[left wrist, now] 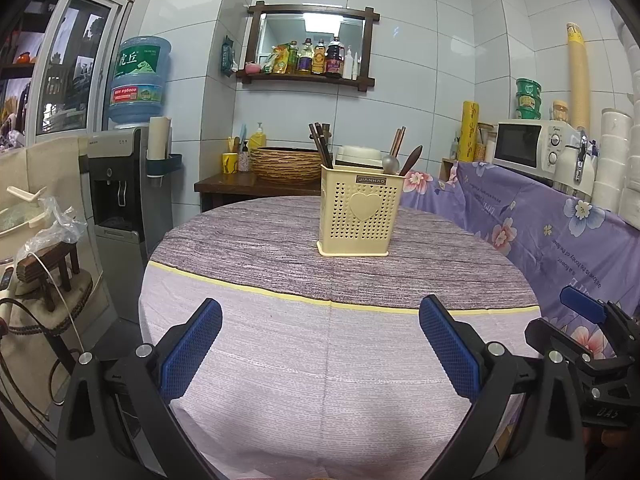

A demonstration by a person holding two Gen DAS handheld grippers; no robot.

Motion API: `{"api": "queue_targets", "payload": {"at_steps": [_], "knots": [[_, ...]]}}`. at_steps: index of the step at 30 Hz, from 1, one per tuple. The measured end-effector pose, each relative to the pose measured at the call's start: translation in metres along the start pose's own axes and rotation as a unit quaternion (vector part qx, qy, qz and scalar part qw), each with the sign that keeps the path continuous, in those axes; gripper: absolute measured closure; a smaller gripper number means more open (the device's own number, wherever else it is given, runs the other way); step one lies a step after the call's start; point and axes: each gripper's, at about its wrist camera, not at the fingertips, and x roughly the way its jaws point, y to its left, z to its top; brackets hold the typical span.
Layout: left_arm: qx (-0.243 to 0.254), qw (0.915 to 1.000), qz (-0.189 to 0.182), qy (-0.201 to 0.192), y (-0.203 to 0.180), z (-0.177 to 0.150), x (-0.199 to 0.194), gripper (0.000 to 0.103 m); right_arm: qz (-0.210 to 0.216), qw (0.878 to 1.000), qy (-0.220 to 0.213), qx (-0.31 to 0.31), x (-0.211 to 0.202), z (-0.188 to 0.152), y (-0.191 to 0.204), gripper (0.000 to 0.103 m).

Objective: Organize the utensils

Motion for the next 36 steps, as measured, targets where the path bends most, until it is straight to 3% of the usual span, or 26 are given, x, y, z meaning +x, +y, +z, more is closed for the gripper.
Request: {"api": "queue_targets", "payload": {"at_steps": [36], "knots": [[0.0, 1.0, -0.001, 0.006, 0.0027, -0.0036, 0.0025, 0.005, 0.004, 1.0, 0.006, -0.001, 0.0025, -0.0058, 0.0036, 0.006]]}}
